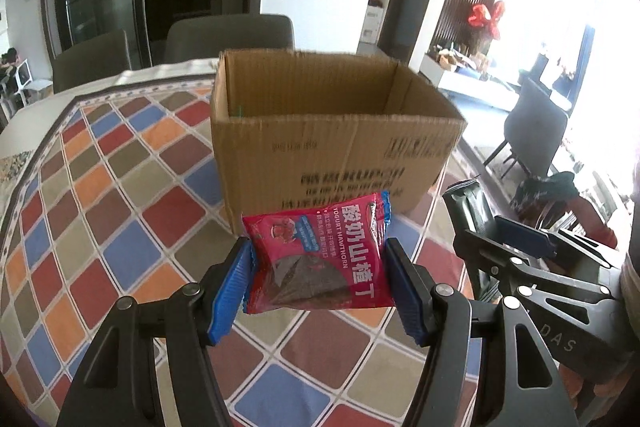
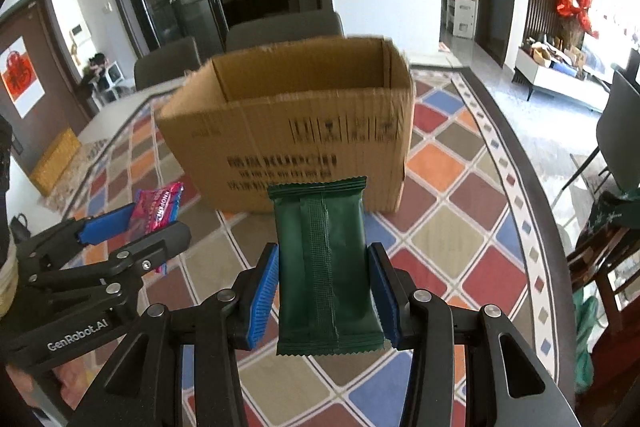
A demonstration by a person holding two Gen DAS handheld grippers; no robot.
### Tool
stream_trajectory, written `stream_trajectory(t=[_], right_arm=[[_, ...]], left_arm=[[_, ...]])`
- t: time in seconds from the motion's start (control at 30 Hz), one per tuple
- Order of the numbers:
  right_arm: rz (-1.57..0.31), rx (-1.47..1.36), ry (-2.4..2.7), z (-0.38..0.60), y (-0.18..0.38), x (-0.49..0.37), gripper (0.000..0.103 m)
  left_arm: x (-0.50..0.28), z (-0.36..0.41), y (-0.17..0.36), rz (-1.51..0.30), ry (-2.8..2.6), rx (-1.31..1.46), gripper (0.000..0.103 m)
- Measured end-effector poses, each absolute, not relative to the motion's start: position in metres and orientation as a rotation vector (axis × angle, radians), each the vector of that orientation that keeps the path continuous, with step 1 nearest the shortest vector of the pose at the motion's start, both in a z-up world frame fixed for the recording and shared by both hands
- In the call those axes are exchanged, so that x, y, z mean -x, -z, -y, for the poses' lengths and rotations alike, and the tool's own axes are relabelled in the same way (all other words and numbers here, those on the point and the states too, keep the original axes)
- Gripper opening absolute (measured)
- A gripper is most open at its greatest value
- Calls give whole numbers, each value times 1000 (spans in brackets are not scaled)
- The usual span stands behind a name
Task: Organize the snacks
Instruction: 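Carry the red and green packets over the box with both tools, then open both tools to drop the red and green packets into the box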
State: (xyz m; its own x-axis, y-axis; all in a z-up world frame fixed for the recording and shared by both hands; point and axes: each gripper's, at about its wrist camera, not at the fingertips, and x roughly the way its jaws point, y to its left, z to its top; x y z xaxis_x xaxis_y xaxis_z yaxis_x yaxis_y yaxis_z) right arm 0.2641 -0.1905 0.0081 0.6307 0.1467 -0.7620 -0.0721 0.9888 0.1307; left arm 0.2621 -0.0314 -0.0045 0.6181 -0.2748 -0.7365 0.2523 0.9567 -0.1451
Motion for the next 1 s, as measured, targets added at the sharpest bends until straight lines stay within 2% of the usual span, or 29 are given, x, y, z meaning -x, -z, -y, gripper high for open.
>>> stream_trajectory(t=[0.57, 1.0], right_arm=[[-754, -78, -115, 193, -59, -299, 45], [-748, -82, -123, 193, -77, -343, 45]], left_arm=[[-299, 29, -45, -768, 298, 25, 65], [-339, 31, -68, -746, 286, -20, 65]])
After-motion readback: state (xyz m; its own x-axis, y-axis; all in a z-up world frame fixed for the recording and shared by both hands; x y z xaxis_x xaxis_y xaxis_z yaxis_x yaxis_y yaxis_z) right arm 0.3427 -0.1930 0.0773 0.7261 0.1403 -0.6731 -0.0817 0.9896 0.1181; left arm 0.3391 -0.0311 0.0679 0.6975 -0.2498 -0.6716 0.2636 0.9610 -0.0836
